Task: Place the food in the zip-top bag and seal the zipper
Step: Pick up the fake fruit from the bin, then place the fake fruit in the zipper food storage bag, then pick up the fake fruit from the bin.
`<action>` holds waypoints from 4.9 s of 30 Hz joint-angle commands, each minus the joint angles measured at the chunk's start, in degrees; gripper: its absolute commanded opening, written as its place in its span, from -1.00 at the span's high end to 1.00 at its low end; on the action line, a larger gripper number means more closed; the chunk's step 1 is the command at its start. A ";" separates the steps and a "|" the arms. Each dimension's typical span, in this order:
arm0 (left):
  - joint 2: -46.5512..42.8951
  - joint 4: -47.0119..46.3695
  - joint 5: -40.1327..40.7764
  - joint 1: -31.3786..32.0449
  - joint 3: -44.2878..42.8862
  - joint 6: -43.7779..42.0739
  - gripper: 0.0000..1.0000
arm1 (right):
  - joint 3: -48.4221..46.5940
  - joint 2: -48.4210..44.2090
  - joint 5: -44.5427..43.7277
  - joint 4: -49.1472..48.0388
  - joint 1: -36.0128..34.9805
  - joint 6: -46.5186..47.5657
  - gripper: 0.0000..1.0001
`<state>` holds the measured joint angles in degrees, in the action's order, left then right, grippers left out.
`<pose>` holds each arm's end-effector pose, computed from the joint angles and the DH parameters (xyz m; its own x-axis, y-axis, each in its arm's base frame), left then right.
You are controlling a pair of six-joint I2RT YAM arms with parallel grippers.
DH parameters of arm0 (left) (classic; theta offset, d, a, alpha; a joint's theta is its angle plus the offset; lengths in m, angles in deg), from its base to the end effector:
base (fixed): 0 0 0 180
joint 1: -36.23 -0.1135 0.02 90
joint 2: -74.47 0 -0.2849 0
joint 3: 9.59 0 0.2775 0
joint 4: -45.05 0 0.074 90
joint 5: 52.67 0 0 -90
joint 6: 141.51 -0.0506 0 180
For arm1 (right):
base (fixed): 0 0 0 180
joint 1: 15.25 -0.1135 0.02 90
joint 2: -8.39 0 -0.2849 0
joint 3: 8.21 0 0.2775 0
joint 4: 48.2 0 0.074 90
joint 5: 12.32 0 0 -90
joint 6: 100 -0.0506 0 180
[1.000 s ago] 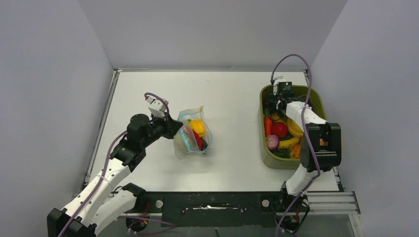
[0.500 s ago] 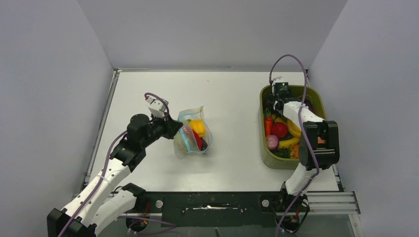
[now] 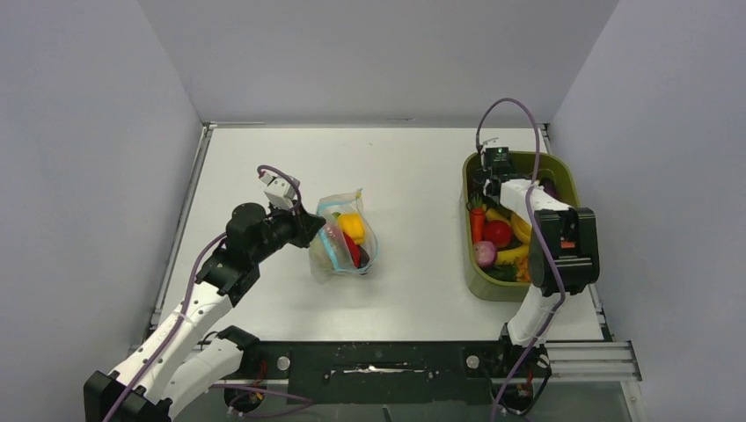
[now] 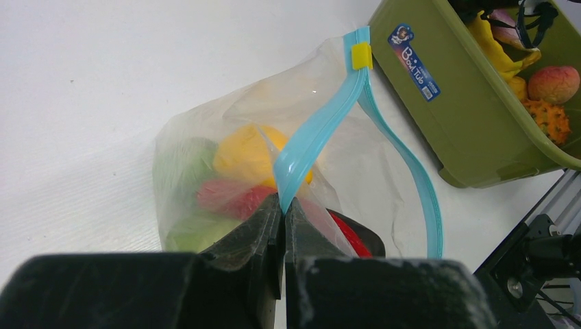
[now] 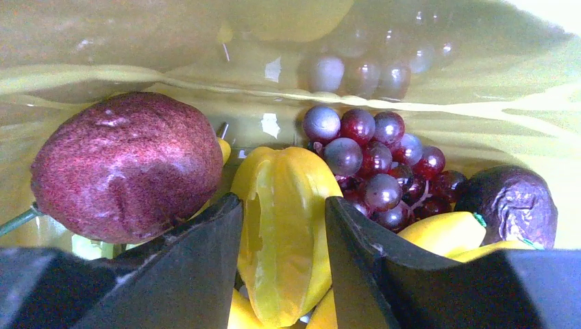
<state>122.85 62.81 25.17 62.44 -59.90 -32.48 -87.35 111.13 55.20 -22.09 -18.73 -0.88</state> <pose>0.1989 -0.1098 0.3021 -0.4314 -0.1429 -0.8908 0.5002 0.7838 -0.3680 0.4156 0.0059 0.1882 -0.7820 -0.1943 -0.5923 0.0676 0.9181 -0.3905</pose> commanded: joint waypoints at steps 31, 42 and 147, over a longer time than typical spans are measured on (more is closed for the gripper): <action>-1.72 -2.29 0.45 0.16 -0.50 -0.92 1.00 | -0.51 -13.39 -10.07 5.92 -7.03 -0.37 0.39; -1.58 -2.29 0.39 0.23 -0.41 -0.24 1.00 | -1.01 -22.98 -12.03 11.15 -13.19 -1.56 0.39; -1.50 -1.59 1.09 0.00 -0.94 0.31 1.00 | -6.74 -29.87 6.62 8.23 -36.41 -28.65 0.02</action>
<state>122.63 62.92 26.22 62.44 -59.88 -31.19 -90.89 84.25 67.57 -18.29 -57.68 -28.73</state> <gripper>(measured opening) 0.016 0.485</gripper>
